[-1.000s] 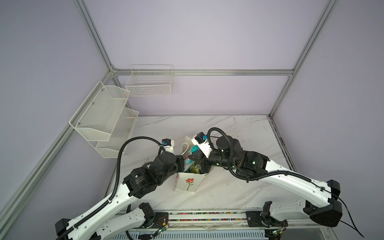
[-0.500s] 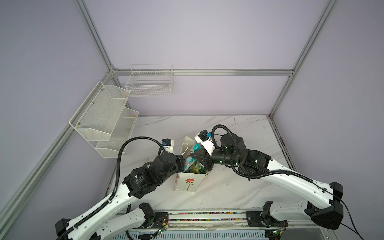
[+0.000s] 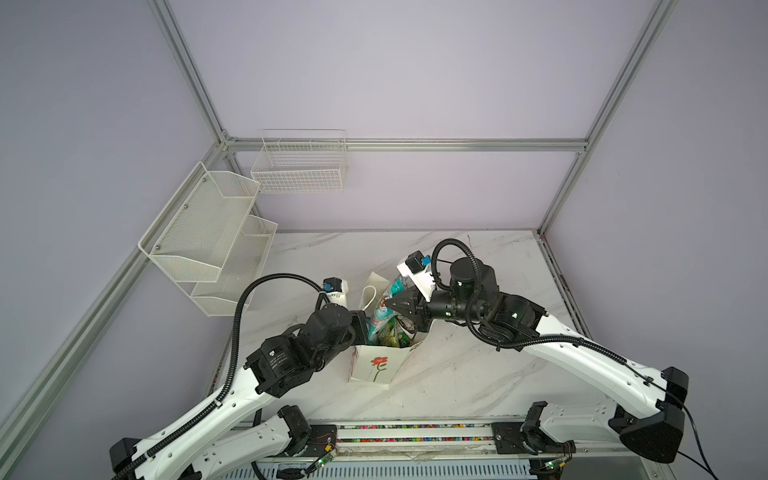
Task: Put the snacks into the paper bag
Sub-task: 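Push the teal bag deeper into the paper bag and open the right gripper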
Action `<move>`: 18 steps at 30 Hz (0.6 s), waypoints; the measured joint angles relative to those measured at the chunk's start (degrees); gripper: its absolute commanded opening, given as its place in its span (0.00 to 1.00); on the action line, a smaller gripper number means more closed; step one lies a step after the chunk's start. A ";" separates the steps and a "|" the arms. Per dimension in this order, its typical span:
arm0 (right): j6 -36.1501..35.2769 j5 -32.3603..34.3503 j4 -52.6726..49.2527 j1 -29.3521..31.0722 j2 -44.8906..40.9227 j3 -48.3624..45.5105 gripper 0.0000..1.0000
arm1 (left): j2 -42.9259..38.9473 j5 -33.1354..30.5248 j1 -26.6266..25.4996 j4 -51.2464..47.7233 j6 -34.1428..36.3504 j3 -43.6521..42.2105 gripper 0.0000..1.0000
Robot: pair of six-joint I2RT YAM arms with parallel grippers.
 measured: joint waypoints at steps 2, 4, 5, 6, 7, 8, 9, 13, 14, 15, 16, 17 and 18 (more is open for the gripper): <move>0.42 -1.49 0.57 -0.76 0.00 -0.52 0.00 | 0.02 0.00 0.00 0.00 0.00 0.00 0.00; 0.87 -2.73 1.20 -1.36 0.00 -0.96 0.00 | 0.00 0.00 0.00 0.00 0.00 0.00 0.00; 1.07 -3.32 1.46 -1.62 0.00 -1.16 0.00 | 0.00 0.00 0.00 0.00 0.00 0.00 0.00; 1.16 -3.85 1.66 -1.77 0.00 -1.27 0.00 | 0.00 0.00 0.00 0.00 0.00 0.00 0.00; 1.31 -4.48 1.84 -1.99 0.00 -1.38 0.00 | 0.00 0.00 0.00 0.00 0.00 0.00 0.00; 1.53 -4.92 2.08 -2.12 0.00 -1.49 0.00 | 0.00 0.00 0.00 -0.02 0.00 0.00 0.00; 1.70 -5.49 2.43 -2.29 0.00 -1.57 0.00 | -0.02 0.00 0.00 -0.02 0.00 0.00 0.00; 2.47 -7.32 3.56 -2.80 0.00 -2.05 0.00 | -0.11 0.00 0.00 -0.17 0.00 0.00 0.00; 2.60 -7.74 3.89 -2.93 0.00 -2.19 0.00 | -0.11 0.00 0.00 -0.20 0.00 0.00 0.00; 2.71 -8.13 4.20 -3.02 0.00 -2.27 0.00 | -0.11 0.00 0.00 -0.20 0.00 0.00 0.00; 2.82 -8.52 4.33 -3.15 0.00 -2.36 0.01 | -0.11 0.00 0.00 -0.20 0.00 0.00 0.00; 3.02 -8.90 4.48 -3.23 0.00 -2.40 0.01 | -0.11 0.00 0.00 -0.20 0.00 0.00 0.00; 3.15 -9.22 4.59 -3.23 0.00 -2.43 0.02 | -0.11 0.00 0.00 -0.20 0.00 0.00 0.00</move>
